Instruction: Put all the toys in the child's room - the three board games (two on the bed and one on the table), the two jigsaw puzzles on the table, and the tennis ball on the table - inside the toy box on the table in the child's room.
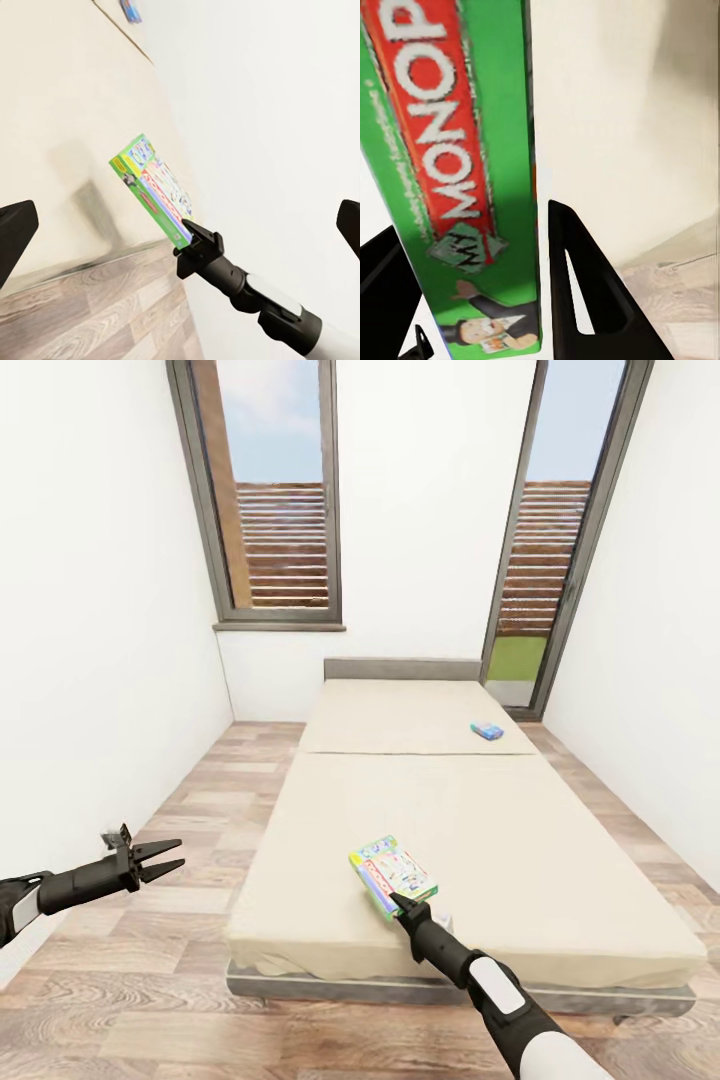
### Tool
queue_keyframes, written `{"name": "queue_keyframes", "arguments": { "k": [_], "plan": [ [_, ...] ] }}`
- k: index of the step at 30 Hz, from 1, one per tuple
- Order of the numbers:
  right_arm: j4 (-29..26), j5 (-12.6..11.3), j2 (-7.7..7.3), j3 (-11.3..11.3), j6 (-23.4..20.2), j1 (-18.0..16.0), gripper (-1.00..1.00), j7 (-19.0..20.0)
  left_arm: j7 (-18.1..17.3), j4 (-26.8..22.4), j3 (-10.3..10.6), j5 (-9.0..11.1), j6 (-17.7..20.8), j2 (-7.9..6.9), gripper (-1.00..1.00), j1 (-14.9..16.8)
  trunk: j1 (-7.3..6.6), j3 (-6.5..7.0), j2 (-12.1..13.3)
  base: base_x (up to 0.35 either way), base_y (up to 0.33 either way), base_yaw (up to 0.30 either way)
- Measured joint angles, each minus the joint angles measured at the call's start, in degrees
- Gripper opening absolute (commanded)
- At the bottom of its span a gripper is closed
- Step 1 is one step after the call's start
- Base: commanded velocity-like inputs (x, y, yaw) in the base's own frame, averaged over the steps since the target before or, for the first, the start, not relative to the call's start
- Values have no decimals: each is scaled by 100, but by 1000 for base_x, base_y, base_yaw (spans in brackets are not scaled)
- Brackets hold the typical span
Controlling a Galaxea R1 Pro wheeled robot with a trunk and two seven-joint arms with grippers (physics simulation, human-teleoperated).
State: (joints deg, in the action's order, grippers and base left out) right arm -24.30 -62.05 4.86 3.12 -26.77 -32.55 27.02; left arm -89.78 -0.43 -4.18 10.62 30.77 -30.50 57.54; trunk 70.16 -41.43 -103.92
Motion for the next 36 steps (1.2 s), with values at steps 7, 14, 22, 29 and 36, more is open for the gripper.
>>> {"name": "queue_keyframes", "arguments": {
  "k": [7,14,22,29,36],
  "plan": [
    [3,-15,-145,8,5,-3,-100,-18,23,-1,-4,0,0,25,100,0,-154,126,281,0,0,0],
    [-237,36,-330,-17,-2,-3,-100,-19,30,-1,-5,0,-13,36,100,0,-308,252,562,0,0,0],
    [-509,55,-445,-125,-20,6,-100,8,27,2,-4,1,-17,36,100,0,-483,395,882,0,0,0],
    [-1021,66,-473,-447,-32,97,-100,68,27,-1,-4,1,-18,36,100,0,-637,521,1163,0,0,0],
    [-1161,70,-465,-482,11,110,-100,75,27,-1,-4,1,-18,36,100,0,-791,647,1444,0,0,0]
  ]
}}
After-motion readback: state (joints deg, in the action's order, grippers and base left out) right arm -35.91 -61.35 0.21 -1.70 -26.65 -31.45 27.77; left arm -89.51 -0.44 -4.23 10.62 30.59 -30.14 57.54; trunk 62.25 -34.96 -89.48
